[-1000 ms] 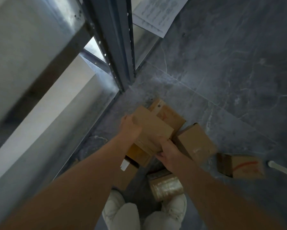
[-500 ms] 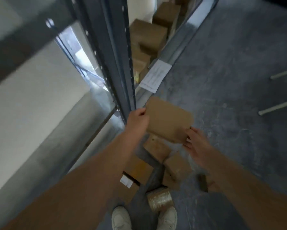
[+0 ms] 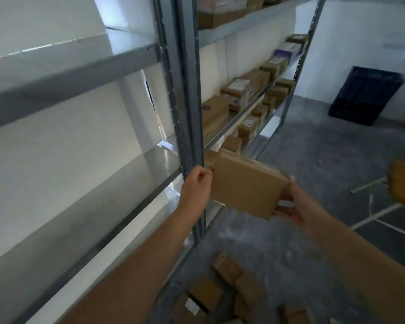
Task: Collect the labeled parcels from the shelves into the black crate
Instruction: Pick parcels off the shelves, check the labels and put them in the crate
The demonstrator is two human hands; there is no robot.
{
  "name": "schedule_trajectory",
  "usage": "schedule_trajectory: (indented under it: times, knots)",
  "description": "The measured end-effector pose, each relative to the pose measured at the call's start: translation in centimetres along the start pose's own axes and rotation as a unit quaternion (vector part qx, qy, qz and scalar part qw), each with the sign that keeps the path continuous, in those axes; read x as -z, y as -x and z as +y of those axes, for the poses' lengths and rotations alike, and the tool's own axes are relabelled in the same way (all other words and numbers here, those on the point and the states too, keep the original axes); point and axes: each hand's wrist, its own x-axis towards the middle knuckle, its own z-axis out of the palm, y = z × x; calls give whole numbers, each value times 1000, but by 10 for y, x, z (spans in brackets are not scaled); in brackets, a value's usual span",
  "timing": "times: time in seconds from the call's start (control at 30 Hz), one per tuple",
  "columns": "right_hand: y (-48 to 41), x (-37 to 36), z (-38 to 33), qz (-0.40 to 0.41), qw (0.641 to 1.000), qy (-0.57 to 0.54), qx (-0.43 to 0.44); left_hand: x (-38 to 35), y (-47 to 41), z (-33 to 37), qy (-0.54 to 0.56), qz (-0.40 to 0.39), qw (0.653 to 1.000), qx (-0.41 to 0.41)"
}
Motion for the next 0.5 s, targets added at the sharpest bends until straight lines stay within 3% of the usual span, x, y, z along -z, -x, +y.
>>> schedule_trajectory:
  times: [0.23, 0.5]
  knots:
    - [38, 26, -64, -191, 980, 42, 41, 24, 69, 30, 155, 129, 979, 13]
    - [95, 5, -55, -354, 923, 121, 91, 48, 178, 4, 235, 232, 943, 40]
